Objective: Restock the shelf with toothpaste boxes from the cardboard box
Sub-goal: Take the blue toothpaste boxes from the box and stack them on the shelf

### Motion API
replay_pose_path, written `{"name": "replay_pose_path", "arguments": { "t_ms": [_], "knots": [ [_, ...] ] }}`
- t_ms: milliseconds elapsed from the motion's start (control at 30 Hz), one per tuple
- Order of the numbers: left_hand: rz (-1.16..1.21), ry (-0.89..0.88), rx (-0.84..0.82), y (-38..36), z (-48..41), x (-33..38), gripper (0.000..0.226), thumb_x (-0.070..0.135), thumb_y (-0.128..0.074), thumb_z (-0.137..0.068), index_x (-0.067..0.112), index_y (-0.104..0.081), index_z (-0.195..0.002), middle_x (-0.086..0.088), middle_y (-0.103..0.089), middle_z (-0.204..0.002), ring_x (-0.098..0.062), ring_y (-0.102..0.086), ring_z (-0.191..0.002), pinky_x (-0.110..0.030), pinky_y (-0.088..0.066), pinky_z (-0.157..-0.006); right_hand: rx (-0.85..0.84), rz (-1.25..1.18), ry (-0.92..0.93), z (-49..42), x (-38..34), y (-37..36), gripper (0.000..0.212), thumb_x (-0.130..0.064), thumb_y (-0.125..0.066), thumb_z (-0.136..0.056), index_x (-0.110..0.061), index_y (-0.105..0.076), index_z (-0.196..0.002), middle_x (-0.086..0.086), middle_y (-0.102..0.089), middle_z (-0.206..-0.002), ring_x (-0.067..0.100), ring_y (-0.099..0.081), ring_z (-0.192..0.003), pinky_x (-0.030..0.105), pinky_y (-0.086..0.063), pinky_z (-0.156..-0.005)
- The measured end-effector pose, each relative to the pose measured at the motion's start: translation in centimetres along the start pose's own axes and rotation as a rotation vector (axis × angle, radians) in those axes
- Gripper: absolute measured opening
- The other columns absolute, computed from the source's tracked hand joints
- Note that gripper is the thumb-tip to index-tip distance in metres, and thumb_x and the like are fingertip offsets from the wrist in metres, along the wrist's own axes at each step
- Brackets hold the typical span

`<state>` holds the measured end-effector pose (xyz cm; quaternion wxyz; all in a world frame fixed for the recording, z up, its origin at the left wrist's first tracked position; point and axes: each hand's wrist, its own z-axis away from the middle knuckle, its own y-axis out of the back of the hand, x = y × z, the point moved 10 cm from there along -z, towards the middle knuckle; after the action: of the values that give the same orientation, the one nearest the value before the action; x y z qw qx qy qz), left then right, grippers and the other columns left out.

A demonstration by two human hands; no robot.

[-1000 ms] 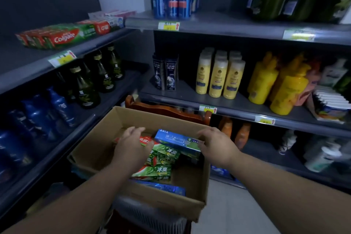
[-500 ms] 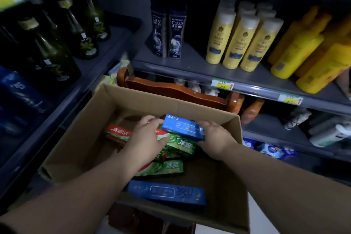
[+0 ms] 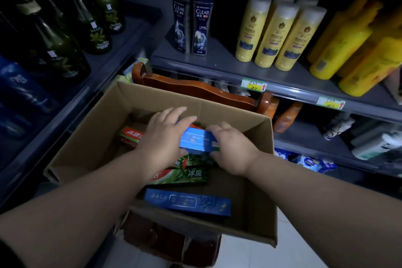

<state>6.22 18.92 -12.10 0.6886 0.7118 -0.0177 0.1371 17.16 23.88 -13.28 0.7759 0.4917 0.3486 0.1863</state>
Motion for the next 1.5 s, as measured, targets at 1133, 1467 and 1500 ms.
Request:
{"name": "replay_pose_path", "arguments": {
  "t_ms": [1133,1467,1500],
  "knots": [
    [0.074,0.246,0.158,1.0,5.9,-4.7,0.055,0.035,-0.072,-0.08,0.029,-0.045,-0.128,0.006,-0.053,-0.123,-0.019,-0.042,-0.115,-0.038,-0.029,-0.1,-0.33,0.261,-0.045,2.6,2.8,-10.2,0.043,-0.036,-0.07,-0.079,-0.025,-0.06,-0.119,0.001,-0.061,-0.114,0.023,-0.06,-0.102,0.032,-0.051,-0.077],
    [0.107,0.344,0.234,5.6,8.4,-3.3,0.047,0.033,-0.074,-0.077,0.031,-0.05,-0.117,0.007,-0.053,-0.115,-0.021,-0.043,-0.109,-0.038,-0.039,-0.089,-0.139,-0.278,0.047,5.2,0.7,-2.8,0.031,-0.021,-0.079,-0.069,-0.021,-0.058,-0.093,0.001,-0.064,-0.087,0.021,-0.062,-0.082,0.032,-0.052,-0.076],
    [0.104,0.356,0.25,6.3,8.9,-3.0,0.046,0.034,-0.074,-0.076,0.031,-0.051,-0.116,0.007,-0.054,-0.113,-0.022,-0.043,-0.108,-0.038,-0.04,-0.088,-0.118,-0.312,0.073,5.7,0.4,-2.0,0.032,-0.02,-0.08,-0.068,-0.021,-0.058,-0.091,0.003,-0.065,-0.087,0.024,-0.063,-0.083,0.035,-0.054,-0.078]
  ]
}}
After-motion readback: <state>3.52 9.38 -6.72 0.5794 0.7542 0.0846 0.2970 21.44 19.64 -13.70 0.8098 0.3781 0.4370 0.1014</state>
